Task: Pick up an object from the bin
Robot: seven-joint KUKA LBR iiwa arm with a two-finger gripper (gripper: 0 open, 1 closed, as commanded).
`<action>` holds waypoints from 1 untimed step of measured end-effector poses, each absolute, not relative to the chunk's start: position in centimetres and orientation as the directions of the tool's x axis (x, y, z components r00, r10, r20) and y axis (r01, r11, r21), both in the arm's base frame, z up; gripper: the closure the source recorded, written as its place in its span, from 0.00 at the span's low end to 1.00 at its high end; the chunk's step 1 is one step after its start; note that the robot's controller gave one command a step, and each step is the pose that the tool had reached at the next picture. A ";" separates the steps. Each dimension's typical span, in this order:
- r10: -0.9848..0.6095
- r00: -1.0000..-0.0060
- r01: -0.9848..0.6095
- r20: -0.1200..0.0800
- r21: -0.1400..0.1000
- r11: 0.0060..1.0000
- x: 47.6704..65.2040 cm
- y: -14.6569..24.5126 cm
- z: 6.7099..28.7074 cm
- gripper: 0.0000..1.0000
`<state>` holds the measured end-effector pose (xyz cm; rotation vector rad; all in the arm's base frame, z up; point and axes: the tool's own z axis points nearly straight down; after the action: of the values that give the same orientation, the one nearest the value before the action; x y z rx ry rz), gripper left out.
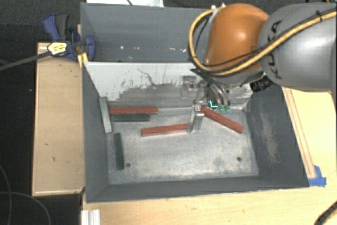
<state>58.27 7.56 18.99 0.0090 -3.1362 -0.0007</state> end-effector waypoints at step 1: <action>-0.049 -0.999 -0.049 0.009 0.000 0.999 52.7 6.3 7.7 0.00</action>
Offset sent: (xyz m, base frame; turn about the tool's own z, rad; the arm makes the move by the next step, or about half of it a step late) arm -0.0526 -0.0124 -0.1090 -0.0450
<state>52.71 6.28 7.66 0.0774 -3.1319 0.0009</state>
